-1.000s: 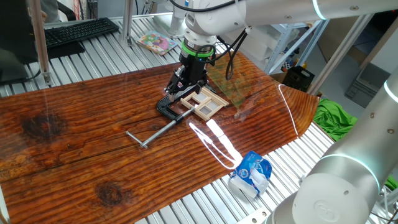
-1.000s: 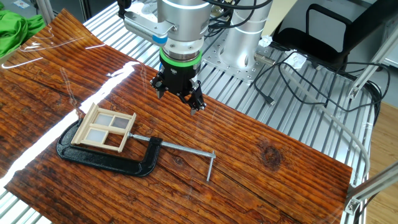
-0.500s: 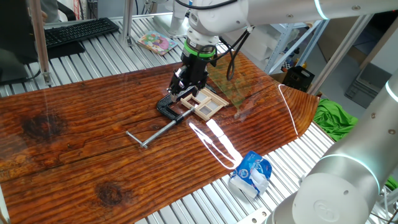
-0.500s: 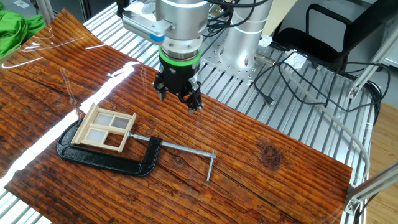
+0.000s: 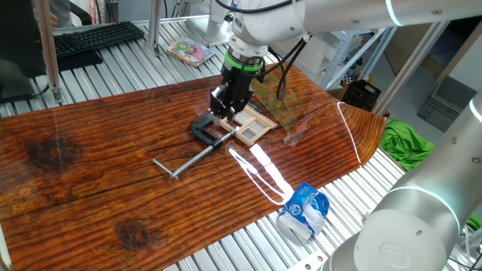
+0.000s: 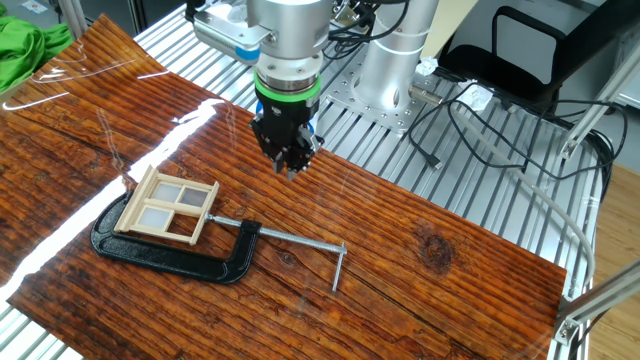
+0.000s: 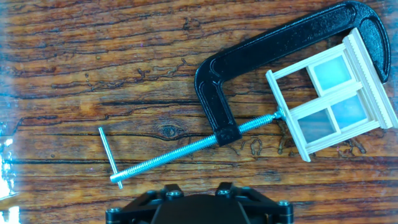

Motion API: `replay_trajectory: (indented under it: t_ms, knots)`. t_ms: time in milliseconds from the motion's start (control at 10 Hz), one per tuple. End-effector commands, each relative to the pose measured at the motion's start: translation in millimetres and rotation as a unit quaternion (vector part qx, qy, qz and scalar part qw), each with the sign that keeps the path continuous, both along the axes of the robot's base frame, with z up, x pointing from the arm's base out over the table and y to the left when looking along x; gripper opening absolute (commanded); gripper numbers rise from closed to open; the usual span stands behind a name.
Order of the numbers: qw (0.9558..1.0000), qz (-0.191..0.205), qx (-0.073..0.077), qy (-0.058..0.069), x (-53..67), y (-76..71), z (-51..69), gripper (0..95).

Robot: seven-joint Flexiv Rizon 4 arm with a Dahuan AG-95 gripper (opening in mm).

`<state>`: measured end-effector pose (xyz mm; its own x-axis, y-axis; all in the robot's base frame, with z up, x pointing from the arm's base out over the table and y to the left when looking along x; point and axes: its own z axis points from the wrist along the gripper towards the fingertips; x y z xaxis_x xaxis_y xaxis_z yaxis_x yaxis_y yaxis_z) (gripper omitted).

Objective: Close a sliding window

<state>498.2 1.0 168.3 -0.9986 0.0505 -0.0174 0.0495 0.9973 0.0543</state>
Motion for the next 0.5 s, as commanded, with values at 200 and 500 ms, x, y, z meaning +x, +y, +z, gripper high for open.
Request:
replay_trajectory:
  t_ms: [200,500]
  knots:
    - [1.0,0.001,0.0,-0.001,-1.0,-0.3,-0.1,0.0]
    - [0.9999,0.012,0.0,0.0,-0.8,-0.4,-0.5,0.0]
